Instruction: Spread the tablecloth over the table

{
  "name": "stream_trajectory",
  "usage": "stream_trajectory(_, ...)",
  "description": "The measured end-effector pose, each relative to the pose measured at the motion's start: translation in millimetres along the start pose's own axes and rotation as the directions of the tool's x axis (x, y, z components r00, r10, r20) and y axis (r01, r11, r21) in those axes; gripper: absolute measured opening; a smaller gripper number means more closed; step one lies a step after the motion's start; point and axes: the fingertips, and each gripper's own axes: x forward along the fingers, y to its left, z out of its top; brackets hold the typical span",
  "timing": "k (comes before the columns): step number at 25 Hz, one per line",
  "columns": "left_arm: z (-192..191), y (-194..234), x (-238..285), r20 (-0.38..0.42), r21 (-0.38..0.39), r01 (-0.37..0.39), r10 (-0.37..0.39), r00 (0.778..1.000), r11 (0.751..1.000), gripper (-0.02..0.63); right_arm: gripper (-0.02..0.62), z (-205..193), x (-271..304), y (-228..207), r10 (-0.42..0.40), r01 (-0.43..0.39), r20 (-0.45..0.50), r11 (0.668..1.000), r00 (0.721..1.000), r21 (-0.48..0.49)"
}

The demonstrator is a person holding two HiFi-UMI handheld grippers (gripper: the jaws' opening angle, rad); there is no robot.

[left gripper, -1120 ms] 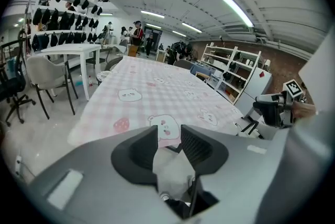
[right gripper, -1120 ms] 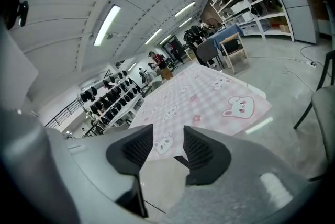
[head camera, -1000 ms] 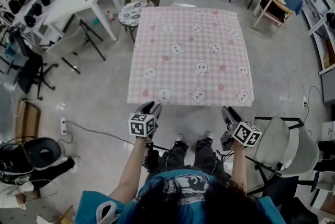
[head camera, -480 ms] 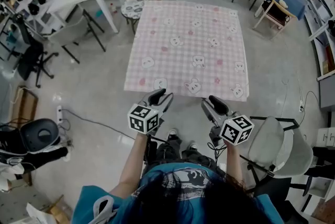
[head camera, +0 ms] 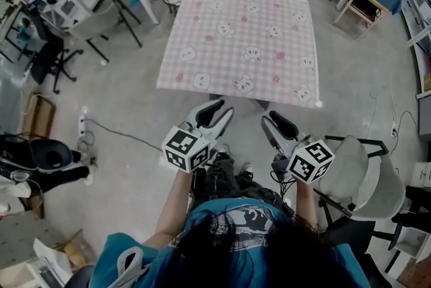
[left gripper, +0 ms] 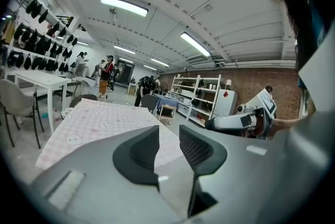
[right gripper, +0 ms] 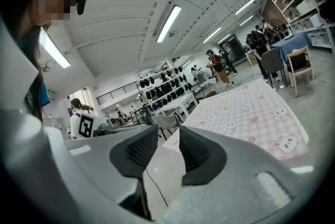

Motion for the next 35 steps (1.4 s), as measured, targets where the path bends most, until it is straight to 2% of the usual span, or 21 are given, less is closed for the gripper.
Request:
stream_trajectory(7,-3.8,-58.3,-2.7,0.039,0.030,0.012,-0.013,0.999,0.999,0.088,0.076,-9.7,-32.3,17.2,0.070,-0.070,0.017,0.997,0.997,-0.020)
stream_trajectory(14,-8.0,-84.4,-11.9,0.037,0.049,0.004,-0.006,0.999,0.999,0.015,0.013,-4.1,-48.4,33.4,0.118,-0.115,0.041,0.992,0.992,-0.054)
stream_trajectory(18,-10.1,-92.8,-14.9,0.024,0.055,0.007,-0.008,1.000,0.998,0.015,-0.008,0.4,-54.4,36.4,0.130,-0.125,0.062,0.989,0.990,-0.074)
stream_trajectory(35,-14.3,-125.5,-13.4,-0.002,0.100,0.061,-0.062,0.998,0.993,0.015,0.000,-9.8,-65.6,51.8,0.164,-0.156,0.051,0.979,0.985,-0.133)
